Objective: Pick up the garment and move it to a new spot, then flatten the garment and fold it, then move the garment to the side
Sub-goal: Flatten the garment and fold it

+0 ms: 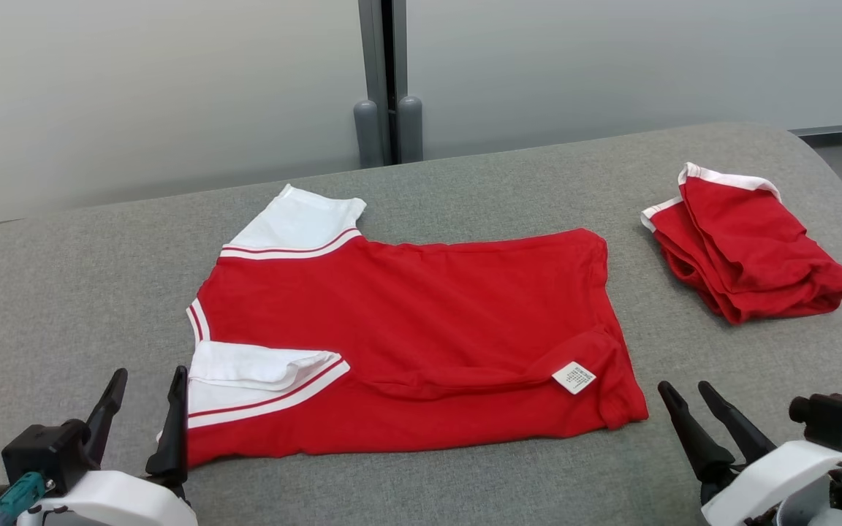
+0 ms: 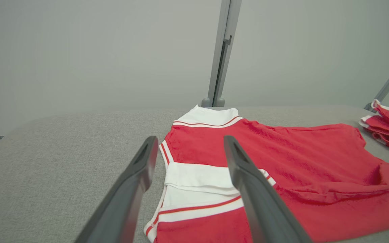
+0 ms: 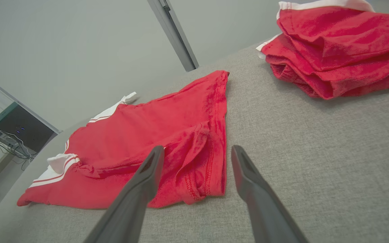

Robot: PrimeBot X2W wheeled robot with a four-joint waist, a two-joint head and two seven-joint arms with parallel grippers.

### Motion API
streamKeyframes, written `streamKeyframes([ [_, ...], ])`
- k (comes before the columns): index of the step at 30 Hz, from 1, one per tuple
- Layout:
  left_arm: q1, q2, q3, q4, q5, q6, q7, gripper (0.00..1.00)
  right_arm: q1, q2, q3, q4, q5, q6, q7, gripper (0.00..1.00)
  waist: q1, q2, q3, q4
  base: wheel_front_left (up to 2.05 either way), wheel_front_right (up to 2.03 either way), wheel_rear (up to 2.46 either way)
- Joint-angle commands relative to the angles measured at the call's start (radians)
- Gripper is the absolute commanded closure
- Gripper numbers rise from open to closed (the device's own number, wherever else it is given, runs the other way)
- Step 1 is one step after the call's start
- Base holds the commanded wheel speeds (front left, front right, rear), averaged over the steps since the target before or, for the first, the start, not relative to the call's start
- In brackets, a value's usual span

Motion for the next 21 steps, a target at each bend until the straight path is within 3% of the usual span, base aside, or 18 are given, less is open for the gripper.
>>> streamKeyframes([
  [1, 0.005, 0.009, -0.001, 0.011, -0.002, -0.007, 0.009, 0.0, -0.02, 0.009, -0.005, 0.006, -0.028, 0.0, 0.017, 0.0, 0.0, -0.0001, -0.001, 0.0, 0.0, 0.0, 0.0],
  [13, -0.045, -0.034, -0.087, 0.209, -0.056, -0.095, 0.147, 0.0, -0.088, 0.161, -0.09, 0.185, -0.353, 0.0, 0.2, 0.0, 0.0, -0.0001, 0.021, -0.003, 0.0, 0.0, 0.0],
  [21, -0.114, -0.048, -0.111, 0.359, -0.085, -0.131, 0.244, 0.0, -0.087, 0.252, -0.177, 0.203, -0.501, 0.0, 0.271, 0.0, 0.0, -0.0001, 0.042, -0.01, 0.0, 0.0, 0.0],
])
